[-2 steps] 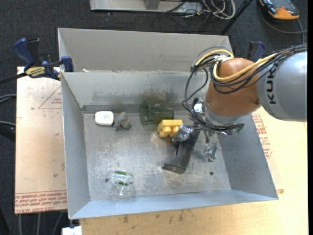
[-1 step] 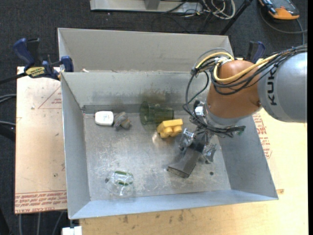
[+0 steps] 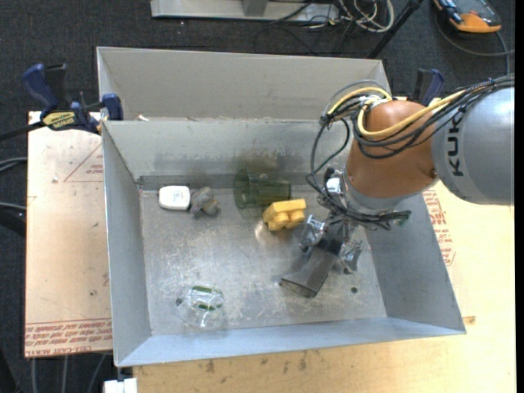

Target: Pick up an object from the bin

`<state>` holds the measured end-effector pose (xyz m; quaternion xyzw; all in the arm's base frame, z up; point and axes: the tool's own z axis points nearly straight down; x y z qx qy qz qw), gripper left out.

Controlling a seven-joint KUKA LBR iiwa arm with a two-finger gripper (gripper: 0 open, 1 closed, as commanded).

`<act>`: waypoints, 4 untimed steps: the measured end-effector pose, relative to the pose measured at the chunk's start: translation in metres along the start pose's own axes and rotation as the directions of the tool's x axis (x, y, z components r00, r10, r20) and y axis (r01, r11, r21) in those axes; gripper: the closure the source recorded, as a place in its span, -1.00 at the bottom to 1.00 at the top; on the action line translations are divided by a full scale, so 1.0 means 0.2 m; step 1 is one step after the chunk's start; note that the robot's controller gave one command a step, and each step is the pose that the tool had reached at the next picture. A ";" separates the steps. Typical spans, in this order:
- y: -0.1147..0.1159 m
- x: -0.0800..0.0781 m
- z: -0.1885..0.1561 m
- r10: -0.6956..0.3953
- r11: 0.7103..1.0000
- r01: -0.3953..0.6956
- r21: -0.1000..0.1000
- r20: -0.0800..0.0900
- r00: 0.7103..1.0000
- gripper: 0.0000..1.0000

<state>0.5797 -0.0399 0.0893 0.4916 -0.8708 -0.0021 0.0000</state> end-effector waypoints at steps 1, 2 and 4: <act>0.00 0.00 -0.02 0.001 1.000 -0.001 -0.002 -0.001 1.000 1.00; 0.01 0.00 -0.08 0.000 1.000 0.000 -0.007 -0.004 1.000 1.00; 0.01 0.00 -0.25 0.002 1.000 -0.002 0.000 -0.001 1.000 1.00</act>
Offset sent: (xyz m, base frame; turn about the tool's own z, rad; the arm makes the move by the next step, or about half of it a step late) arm 0.0000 0.0001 0.0712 0.0000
